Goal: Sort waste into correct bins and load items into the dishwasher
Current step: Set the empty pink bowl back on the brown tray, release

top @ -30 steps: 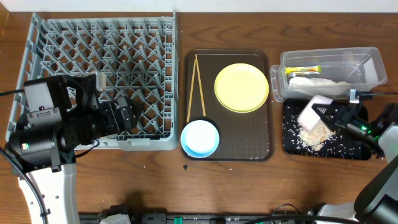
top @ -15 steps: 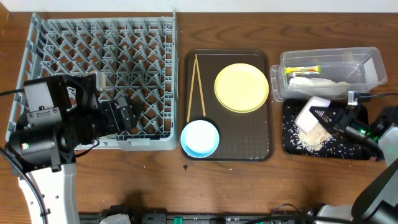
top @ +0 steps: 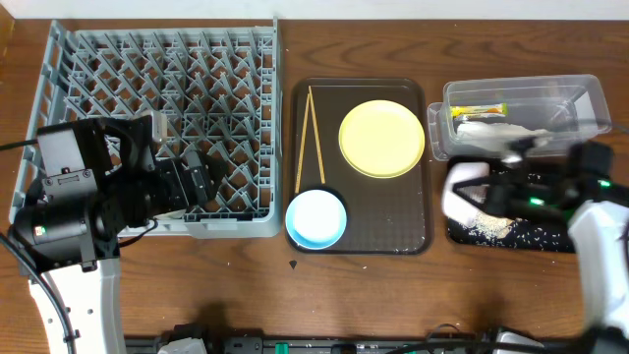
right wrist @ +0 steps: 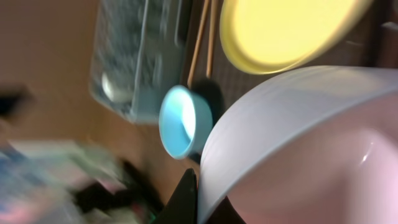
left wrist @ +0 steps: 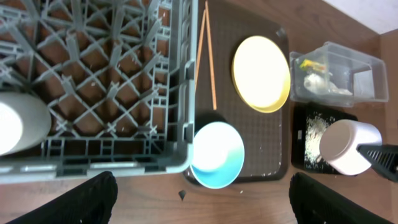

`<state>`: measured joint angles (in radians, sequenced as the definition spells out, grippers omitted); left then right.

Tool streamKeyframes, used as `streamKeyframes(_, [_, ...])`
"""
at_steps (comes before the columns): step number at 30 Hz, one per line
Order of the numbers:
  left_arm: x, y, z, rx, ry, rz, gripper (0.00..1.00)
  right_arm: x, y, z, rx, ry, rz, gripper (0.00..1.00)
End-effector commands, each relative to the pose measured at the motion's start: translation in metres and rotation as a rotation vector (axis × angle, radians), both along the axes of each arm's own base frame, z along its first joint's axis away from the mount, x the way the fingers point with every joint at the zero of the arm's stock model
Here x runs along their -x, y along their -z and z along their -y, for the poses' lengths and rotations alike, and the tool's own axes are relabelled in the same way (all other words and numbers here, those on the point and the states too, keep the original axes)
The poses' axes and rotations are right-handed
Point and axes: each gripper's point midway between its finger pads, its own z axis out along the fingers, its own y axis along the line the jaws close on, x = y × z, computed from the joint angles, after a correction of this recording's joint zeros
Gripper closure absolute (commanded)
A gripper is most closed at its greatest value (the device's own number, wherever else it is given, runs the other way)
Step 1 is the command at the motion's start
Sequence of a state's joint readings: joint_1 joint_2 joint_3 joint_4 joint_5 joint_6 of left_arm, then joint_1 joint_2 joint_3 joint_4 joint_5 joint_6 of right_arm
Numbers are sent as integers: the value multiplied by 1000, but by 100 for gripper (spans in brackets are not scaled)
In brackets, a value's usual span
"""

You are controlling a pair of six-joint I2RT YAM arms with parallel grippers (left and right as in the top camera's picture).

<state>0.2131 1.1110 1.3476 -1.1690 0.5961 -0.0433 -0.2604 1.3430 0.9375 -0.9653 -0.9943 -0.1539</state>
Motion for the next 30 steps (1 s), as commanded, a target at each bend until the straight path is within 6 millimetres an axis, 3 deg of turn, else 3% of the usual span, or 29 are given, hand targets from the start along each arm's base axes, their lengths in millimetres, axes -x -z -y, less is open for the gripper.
streamKeyframes(1, [-5, -8, 3, 2, 29, 40, 11, 7, 18, -24, 354, -54, -18, 99])
streamKeyframes(3, [-5, -8, 3, 1, 29, 44, 10, 13, 38, -48, 545, -75, -36, 99])
streamKeyframes(4, [-5, -8, 3, 3, 30, 44, 2, 14, 47, -59, 608, -86, -27, 99])
streamKeyframes(7, [-7, -8, 3, 3, 31, 46, 0, 11, 72, -85, 760, -111, 14, 99])
streamKeyframes(11, [-6, -8, 8, 1, 49, 46, 2, 13, 96, -118, 774, -201, 34, 99])
streamKeyframes(14, [-5, -6, 14, -30, 75, 43, 5, 16, 117, -122, 824, -188, -8, 99])
streamKeyframes(15, [-5, -4, 15, -54, 80, 39, 5, 16, 122, -120, 847, -166, -27, 97])
streamKeyframes(17, [-5, 0, 16, -109, 77, 26, 6, 17, 125, -118, 853, -155, -49, 69])
streamKeyframes(20, [-10, 2, 22, -158, 76, 30, 6, 13, 104, -117, 831, -136, -29, 55])
streamKeyframes(24, [-27, 3, 50, -172, 130, 65, 6, -3, 52, -108, 762, -45, 53, 36])
streamKeyframes(26, [-43, 20, 69, -220, 169, 44, 10, -20, 7, -85, 700, 80, 110, 35])
streamKeyframes(30, [-62, 58, 108, -242, 255, -31, 18, -31, -42, -58, 575, 197, 165, 45])
